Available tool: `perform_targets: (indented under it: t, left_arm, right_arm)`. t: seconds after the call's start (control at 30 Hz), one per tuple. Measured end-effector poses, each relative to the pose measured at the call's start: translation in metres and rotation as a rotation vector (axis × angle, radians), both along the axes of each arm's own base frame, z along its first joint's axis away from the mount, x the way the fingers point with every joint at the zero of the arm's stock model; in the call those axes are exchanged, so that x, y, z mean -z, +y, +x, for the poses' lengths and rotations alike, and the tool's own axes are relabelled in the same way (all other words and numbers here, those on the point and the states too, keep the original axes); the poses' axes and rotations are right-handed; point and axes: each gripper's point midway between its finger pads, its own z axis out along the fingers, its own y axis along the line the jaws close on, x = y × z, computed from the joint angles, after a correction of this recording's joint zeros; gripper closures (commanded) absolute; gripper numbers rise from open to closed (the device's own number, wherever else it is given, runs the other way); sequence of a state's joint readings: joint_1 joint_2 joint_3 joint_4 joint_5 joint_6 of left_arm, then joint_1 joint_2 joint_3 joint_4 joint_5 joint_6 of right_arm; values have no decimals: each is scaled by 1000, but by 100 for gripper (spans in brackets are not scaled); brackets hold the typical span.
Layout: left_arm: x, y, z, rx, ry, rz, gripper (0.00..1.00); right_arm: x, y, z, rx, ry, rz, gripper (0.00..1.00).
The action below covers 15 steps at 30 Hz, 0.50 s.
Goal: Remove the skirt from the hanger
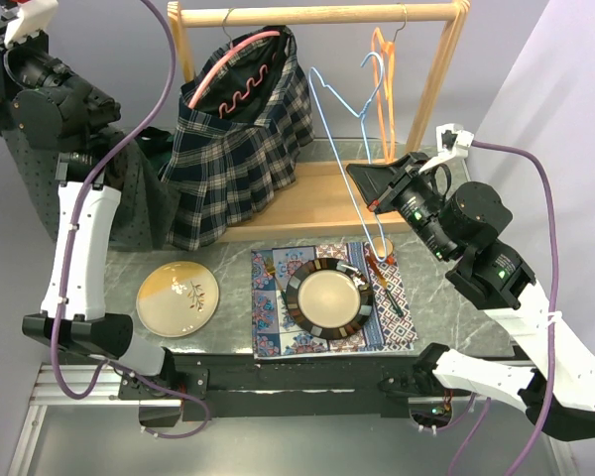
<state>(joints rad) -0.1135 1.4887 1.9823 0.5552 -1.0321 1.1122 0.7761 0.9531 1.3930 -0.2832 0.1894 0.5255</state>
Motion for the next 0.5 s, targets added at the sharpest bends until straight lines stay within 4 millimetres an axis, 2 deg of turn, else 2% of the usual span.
perform_targets:
  t: [0.17,0.5]
  left_arm:
    - [0,3,-12,-11,-8,-25,99]
    - [-19,10,-72,-4,-122,-48,99]
  right_arm:
    - [0,0,0,-1,0,1,100]
    - [-3,0,-4,-16,-2,12,100]
